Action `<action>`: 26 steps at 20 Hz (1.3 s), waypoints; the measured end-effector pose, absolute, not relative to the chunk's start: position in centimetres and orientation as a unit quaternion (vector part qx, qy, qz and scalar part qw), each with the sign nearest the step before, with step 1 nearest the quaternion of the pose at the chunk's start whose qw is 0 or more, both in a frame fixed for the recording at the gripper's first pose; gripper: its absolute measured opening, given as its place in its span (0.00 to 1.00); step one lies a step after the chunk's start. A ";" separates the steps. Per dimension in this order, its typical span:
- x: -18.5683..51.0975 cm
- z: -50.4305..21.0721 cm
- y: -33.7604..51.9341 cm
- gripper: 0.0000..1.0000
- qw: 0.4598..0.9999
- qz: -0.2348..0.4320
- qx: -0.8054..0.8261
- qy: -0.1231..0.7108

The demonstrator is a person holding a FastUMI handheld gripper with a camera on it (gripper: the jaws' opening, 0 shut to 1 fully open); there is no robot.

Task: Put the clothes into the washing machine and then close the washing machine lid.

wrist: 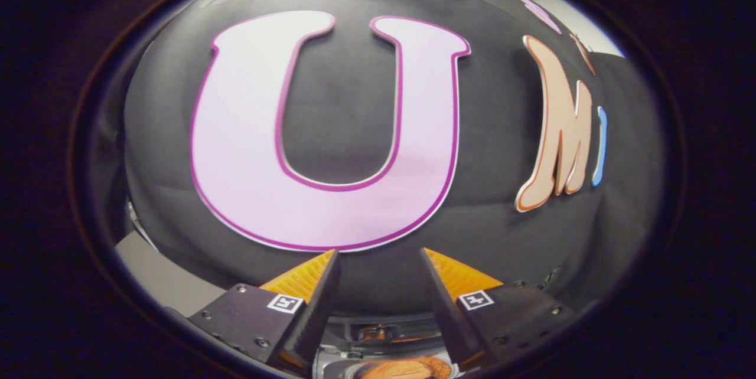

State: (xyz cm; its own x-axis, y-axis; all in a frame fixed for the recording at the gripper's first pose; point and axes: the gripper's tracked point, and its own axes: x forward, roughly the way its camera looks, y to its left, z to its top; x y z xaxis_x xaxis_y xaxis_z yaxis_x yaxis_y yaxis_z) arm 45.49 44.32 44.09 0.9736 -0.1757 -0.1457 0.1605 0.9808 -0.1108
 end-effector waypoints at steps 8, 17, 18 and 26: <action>46.4 38.9 42.3 0.85 0.987 -0.100 -0.038 0.123; 45.6 34.9 41.4 0.86 0.984 -0.090 -0.040 0.150; 45.8 34.8 41.3 0.86 0.985 -0.091 -0.032 0.142; 45.5 34.6 41.4 0.86 0.987 -0.079 -0.030 0.139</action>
